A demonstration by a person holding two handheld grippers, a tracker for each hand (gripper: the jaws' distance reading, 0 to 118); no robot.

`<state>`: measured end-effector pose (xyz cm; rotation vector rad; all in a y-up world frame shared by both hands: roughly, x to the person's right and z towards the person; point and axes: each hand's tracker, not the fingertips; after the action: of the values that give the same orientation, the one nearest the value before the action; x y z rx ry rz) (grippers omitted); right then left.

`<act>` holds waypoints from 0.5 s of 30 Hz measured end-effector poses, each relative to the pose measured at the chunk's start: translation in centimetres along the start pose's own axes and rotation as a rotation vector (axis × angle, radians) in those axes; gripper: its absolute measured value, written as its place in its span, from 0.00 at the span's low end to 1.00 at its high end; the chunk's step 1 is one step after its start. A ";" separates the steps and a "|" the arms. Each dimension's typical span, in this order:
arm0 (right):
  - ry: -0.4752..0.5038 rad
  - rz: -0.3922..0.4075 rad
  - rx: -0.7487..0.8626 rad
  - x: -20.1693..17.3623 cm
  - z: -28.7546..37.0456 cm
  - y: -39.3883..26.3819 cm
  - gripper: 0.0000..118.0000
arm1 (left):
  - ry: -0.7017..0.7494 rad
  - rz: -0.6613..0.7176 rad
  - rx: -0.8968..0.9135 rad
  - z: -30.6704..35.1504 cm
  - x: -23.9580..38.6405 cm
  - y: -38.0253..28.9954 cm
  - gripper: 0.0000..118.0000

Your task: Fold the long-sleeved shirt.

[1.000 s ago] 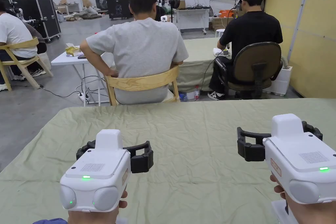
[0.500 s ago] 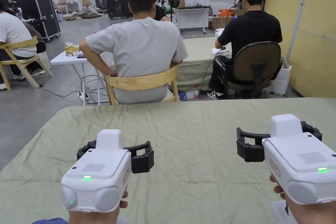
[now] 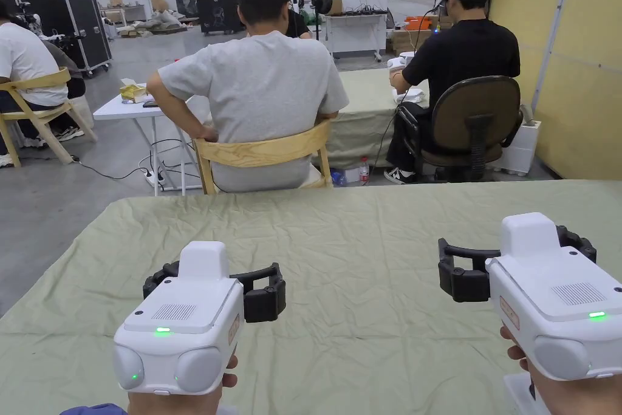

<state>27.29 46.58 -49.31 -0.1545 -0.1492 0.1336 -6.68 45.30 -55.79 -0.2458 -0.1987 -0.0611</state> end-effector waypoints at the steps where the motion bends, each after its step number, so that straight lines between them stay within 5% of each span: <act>1: 0.001 -0.002 0.000 0.0 0.0 0.0 1.00 | 0.001 -0.003 -0.002 0.0 0.0 0.0 1.00; 15: 0.002 -0.003 -0.003 0.0 0.0 -0.1 1.00 | -0.003 0.009 0.000 0.0 -0.1 0.0 1.00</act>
<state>27.29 46.51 -49.27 -0.1576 -0.1478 0.1306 -6.77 45.27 -55.84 -0.2465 -0.2003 -0.0517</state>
